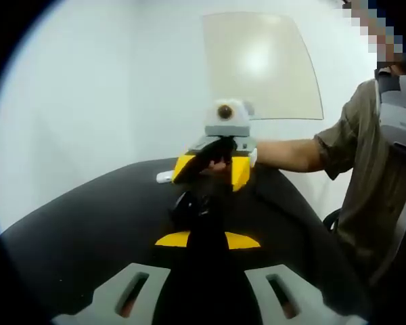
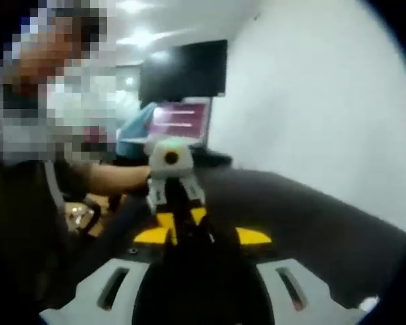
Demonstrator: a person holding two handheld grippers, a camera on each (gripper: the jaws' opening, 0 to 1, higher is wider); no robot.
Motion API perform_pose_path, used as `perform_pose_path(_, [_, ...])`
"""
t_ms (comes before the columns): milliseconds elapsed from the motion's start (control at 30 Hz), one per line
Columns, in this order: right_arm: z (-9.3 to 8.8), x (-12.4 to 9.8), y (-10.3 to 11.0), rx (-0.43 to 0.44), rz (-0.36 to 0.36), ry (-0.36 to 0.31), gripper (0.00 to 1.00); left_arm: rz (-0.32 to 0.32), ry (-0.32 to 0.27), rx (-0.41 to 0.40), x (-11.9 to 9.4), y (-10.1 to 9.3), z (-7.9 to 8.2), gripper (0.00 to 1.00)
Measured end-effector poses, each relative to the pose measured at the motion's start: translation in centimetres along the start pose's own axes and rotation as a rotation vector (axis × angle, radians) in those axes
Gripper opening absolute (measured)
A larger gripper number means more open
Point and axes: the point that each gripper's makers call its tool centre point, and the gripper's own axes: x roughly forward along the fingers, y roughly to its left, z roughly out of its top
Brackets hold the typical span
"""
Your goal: Pick up three earphones and place each one into its charging case using tactile feedback, ensure that each earphone is properly inserted and securely positioned inside the case.
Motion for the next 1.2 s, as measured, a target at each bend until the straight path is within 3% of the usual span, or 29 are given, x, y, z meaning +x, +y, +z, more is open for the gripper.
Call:
perform_pose_path(200, [-1.6, 0.7, 0.2, -0.004, 0.009, 0.021, 0.41, 0.000, 0.001, 0.003, 0.0, 0.0, 0.0, 0.14])
perform_pose_path(367, [-1.4, 0.8, 0.5, -0.063, 0.012, 0.009, 0.33, -0.001, 0.003, -0.005, 0.0, 0.0, 0.0, 0.14])
perform_pose_path(533, [-1.2, 0.8, 0.6, -0.119, 0.000, 0.008, 0.33, 0.004, 0.012, -0.025, 0.0, 0.1, -0.1, 0.14])
perform_pose_path(700, [-1.3, 1.0, 0.3, -0.232, -0.045, 0.023, 0.30, 0.004, 0.017, -0.036, 0.0, 0.1, -0.1, 0.14])
perform_pose_path(1200, [-0.9, 0.8, -0.1, -0.370, -0.085, 0.018, 0.28, 0.019, 0.029, -0.086, 0.1, 0.5, -0.2, 0.13])
